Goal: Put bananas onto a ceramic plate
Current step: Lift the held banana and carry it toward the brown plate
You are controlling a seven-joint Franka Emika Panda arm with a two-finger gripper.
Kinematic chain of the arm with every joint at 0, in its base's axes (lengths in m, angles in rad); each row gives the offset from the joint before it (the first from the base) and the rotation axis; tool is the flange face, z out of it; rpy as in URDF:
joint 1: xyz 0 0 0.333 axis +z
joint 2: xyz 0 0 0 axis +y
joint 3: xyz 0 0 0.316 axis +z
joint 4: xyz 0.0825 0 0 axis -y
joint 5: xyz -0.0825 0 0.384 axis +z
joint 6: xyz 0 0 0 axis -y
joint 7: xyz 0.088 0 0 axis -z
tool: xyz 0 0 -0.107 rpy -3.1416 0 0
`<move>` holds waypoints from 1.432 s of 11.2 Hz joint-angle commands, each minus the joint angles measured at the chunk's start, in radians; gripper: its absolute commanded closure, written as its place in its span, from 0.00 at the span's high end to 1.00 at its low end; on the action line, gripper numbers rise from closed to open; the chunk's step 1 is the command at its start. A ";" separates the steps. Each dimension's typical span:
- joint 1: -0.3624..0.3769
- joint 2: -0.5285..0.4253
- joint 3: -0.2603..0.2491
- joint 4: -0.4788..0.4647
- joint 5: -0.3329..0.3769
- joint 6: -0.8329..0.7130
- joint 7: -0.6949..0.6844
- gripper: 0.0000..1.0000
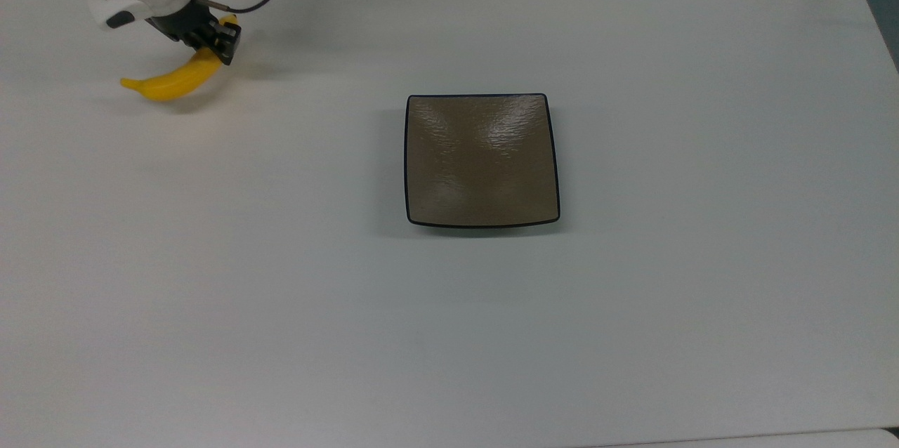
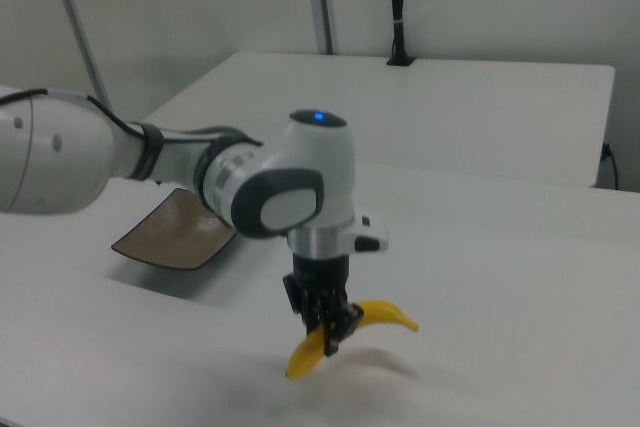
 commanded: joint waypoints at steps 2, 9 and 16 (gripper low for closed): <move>0.015 -0.024 0.081 0.250 0.004 -0.243 -0.115 0.00; 0.055 -0.027 0.290 0.389 0.007 -0.301 -0.121 0.00; 0.194 0.013 0.374 0.360 0.012 -0.252 0.020 0.00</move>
